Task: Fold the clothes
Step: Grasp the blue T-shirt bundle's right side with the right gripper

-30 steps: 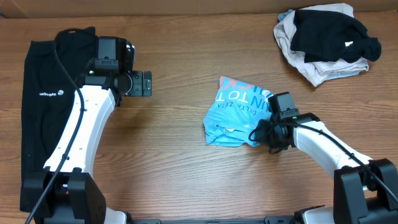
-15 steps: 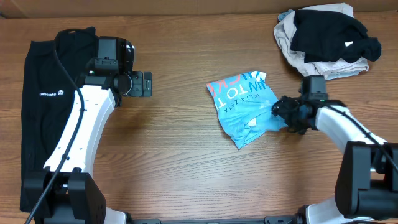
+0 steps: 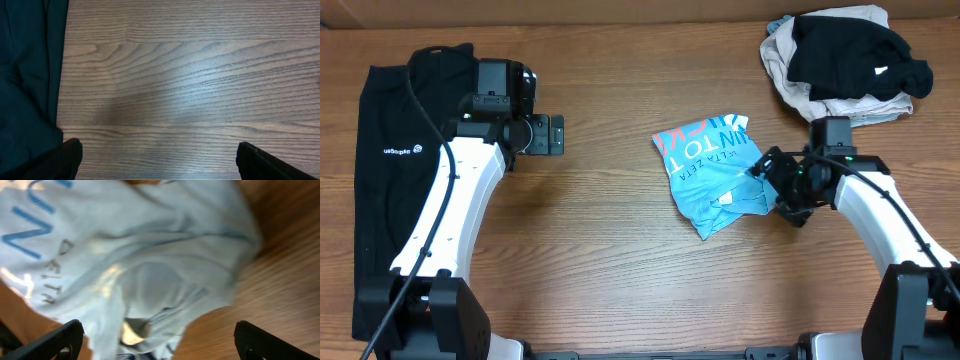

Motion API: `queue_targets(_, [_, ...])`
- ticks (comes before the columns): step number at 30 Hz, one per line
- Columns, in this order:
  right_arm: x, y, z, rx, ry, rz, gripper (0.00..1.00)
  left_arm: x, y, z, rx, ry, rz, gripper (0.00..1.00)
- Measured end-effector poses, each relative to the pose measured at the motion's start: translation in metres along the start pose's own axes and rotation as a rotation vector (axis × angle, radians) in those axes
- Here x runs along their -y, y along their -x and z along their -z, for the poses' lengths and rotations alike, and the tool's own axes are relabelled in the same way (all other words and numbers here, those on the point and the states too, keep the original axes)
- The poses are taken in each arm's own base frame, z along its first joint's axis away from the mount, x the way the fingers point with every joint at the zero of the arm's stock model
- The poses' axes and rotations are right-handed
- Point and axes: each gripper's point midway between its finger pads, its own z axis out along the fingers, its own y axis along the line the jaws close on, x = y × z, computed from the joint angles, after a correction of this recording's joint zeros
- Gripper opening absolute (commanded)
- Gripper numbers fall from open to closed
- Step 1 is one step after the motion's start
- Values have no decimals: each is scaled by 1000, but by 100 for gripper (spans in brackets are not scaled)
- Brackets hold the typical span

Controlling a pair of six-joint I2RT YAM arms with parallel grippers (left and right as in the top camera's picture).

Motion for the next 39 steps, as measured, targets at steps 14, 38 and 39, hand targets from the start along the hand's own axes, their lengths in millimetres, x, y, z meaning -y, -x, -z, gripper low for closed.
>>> queue_targets(14, [-17, -19, -59, -17, -72, 50, 99, 0, 0, 0, 0, 0, 0, 100])
queue_targets(38, [10, 64, -39, 99, 14, 149, 90, 0, 1, 0, 3, 0, 0, 100])
queue_targets(39, [9, 61, -40, 86, 24, 156, 91, 0, 1, 0, 3, 0, 0, 100])
